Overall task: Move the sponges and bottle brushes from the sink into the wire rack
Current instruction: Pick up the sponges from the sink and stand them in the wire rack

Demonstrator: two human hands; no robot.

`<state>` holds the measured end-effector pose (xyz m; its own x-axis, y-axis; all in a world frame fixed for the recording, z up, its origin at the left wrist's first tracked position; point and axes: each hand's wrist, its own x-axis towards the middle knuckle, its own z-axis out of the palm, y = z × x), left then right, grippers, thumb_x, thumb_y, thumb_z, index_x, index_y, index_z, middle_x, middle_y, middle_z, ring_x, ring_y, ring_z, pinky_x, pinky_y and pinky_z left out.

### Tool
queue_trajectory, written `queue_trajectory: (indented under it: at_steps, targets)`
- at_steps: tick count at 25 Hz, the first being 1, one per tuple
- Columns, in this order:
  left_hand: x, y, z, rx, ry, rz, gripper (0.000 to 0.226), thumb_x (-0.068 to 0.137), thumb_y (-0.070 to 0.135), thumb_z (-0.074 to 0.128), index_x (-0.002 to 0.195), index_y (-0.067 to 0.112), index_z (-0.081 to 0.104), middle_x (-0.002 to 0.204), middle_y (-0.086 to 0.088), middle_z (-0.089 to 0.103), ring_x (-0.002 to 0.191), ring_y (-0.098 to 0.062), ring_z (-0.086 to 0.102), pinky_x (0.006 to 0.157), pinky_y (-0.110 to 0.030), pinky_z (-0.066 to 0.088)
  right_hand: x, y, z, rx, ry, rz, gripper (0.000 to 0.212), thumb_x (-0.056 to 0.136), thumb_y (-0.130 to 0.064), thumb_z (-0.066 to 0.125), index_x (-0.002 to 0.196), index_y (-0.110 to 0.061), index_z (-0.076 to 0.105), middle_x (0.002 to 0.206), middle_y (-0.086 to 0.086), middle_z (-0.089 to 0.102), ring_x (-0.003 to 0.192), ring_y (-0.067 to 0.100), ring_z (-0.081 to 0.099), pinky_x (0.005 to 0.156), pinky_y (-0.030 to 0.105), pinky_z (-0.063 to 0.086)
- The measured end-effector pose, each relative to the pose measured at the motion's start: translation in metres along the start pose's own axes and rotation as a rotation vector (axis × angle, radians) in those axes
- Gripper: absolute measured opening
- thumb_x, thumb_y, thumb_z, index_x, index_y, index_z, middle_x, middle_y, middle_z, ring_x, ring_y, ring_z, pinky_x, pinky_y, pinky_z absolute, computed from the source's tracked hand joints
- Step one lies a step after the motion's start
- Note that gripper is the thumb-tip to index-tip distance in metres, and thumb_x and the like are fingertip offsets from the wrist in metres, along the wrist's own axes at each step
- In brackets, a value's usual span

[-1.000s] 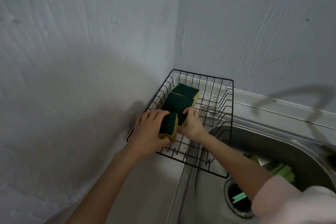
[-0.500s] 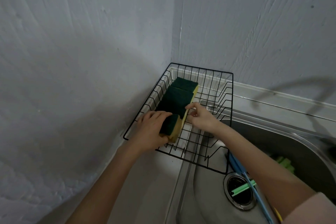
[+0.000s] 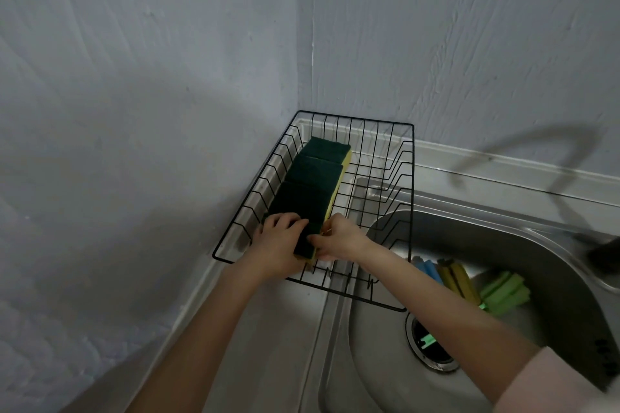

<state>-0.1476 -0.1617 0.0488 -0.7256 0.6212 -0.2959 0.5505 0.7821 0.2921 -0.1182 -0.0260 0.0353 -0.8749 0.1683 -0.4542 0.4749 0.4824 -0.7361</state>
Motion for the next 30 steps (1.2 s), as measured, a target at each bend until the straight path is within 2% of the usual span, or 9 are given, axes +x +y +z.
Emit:
queue_trajectory:
  at_steps: [4,5,7,9,11,14,22,26,30]
  targets:
    - [-0.001,-0.001,-0.003,-0.109,0.006,0.011,0.059,0.086,0.021,0.047,0.139,0.015,0.022,0.149,-0.006,0.020,0.137,-0.027,0.012,0.113,-0.039,0.019,0.000,0.000,-0.001,-0.101,-0.019,0.011,0.020,0.085,-0.027,0.057,0.073,-0.012,0.053,0.064,0.002,0.059,0.041,-0.002,0.054,0.048,0.015,0.043]
    - [-0.002,0.000,-0.005,-0.134,0.020,0.017,0.056,0.087,0.020,0.046,0.138,0.014,0.025,0.149,-0.007,0.023,0.137,-0.027,0.016,0.113,-0.038,0.020,-0.002,-0.001,-0.002,-0.122,-0.016,0.008,0.022,0.086,-0.028,0.055,0.069,-0.015,0.051,0.064,0.001,0.059,0.041,-0.001,0.053,0.047,0.015,0.042]
    - [-0.003,0.002,-0.009,-0.151,0.037,0.026,0.051,0.089,0.019,0.044,0.137,0.012,0.029,0.147,-0.008,0.028,0.135,-0.026,0.023,0.112,-0.037,0.023,-0.009,-0.004,-0.006,-0.157,-0.005,-0.034,0.022,0.088,-0.031,0.051,0.072,-0.017,0.053,0.072,0.002,0.058,0.055,0.007,0.052,0.049,0.016,0.039]
    - [-0.006,0.007,-0.012,-0.133,0.039,0.019,0.050,0.090,0.021,0.043,0.136,0.011,0.030,0.148,-0.009,0.030,0.135,-0.025,0.026,0.113,-0.039,0.025,-0.020,-0.006,-0.012,-0.191,0.004,-0.091,0.022,0.090,-0.031,0.048,0.095,-0.012,0.058,0.085,0.003,0.056,0.072,0.012,0.051,0.050,0.016,0.036]
    - [-0.011,0.016,-0.016,-0.133,0.054,0.016,0.049,0.090,0.021,0.043,0.136,0.010,0.031,0.148,-0.010,0.030,0.135,-0.025,0.028,0.112,-0.042,0.027,-0.033,-0.007,-0.021,-0.222,0.047,-0.152,0.036,0.091,-0.029,0.047,0.119,-0.008,0.050,0.106,0.009,0.060,0.091,0.018,0.054,0.064,0.019,0.041]
    - [-0.017,0.036,-0.023,-0.173,0.112,0.061,0.046,0.091,0.020,0.043,0.135,0.011,0.033,0.145,-0.011,0.035,0.131,-0.025,0.036,0.109,-0.040,0.033,-0.054,-0.010,-0.037,-0.259,0.115,-0.239,0.038,0.090,-0.026,0.045,0.125,-0.010,0.048,0.125,0.013,0.058,0.112,0.024,0.054,0.082,0.026,0.042]
    - [-0.023,0.132,-0.018,-0.212,0.186,0.298,0.045,0.088,0.016,0.047,0.132,0.016,0.038,0.136,-0.011,0.047,0.125,-0.022,0.043,0.105,-0.038,0.037,-0.124,0.036,-0.097,-0.233,0.396,-0.287,0.034,0.087,-0.017,0.049,0.120,-0.012,0.054,0.124,0.013,0.060,0.116,0.027,0.054,0.089,0.026,0.039]
    - [-0.023,0.190,-0.005,-0.184,0.202,0.403,0.040,0.087,0.015,0.049,0.127,0.013,0.044,0.127,-0.012,0.054,0.116,-0.025,0.048,0.099,-0.038,0.039,-0.162,0.086,-0.134,-0.261,0.465,-0.213,0.037,0.086,-0.019,0.051,0.122,-0.011,0.052,0.123,0.015,0.060,0.114,0.028,0.054,0.091,0.028,0.039]
    - [-0.025,0.249,0.021,-0.145,0.160,0.437,0.042,0.087,0.019,0.048,0.129,0.013,0.042,0.136,-0.010,0.047,0.123,-0.025,0.045,0.104,-0.036,0.037,-0.199,0.144,-0.165,-0.251,0.498,-0.117,0.038,0.086,-0.020,0.053,0.123,-0.013,0.052,0.127,0.011,0.059,0.117,0.025,0.054,0.096,0.027,0.039]
